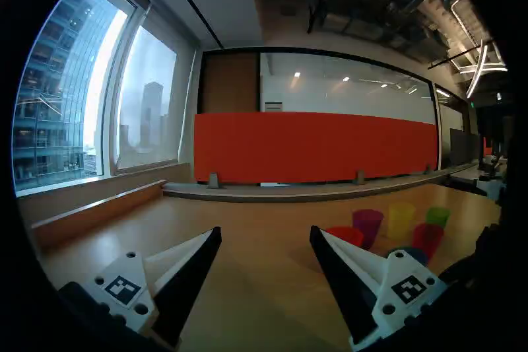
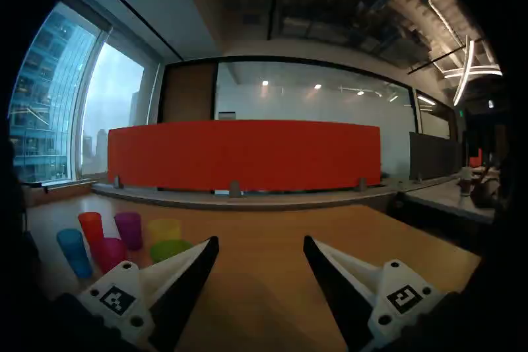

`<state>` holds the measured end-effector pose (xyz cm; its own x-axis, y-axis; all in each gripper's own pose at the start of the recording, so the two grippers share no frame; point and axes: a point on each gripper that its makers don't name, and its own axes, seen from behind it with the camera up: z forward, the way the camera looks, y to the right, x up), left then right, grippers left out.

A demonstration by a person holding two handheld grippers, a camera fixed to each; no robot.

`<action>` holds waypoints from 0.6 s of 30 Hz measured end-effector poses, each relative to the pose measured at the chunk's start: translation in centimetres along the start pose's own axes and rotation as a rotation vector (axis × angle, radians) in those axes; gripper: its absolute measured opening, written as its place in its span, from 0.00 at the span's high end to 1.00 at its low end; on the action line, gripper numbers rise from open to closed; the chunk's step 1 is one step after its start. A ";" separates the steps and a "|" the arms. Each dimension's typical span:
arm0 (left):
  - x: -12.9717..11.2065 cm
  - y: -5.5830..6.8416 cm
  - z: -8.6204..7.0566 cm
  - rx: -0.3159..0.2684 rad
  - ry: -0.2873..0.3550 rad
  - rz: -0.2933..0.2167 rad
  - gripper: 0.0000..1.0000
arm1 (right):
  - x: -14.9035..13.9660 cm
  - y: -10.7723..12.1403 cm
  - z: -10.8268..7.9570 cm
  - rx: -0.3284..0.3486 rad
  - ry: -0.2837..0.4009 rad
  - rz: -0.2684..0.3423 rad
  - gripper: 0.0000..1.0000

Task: Pour water

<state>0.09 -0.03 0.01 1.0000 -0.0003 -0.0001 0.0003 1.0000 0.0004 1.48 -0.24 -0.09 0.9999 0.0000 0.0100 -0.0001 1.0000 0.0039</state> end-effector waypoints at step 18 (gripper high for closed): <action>8.4 -0.8 2.0 -0.040 -0.054 -0.074 0.00 | 10.9 -0.8 1.4 0.074 -0.044 -0.029 0.01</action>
<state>8.52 -0.84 2.01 0.9958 -0.0726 0.0550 0.0747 0.9965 -0.0372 12.35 -1.06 1.45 0.9981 -0.0306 0.0532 0.0263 0.9966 0.0784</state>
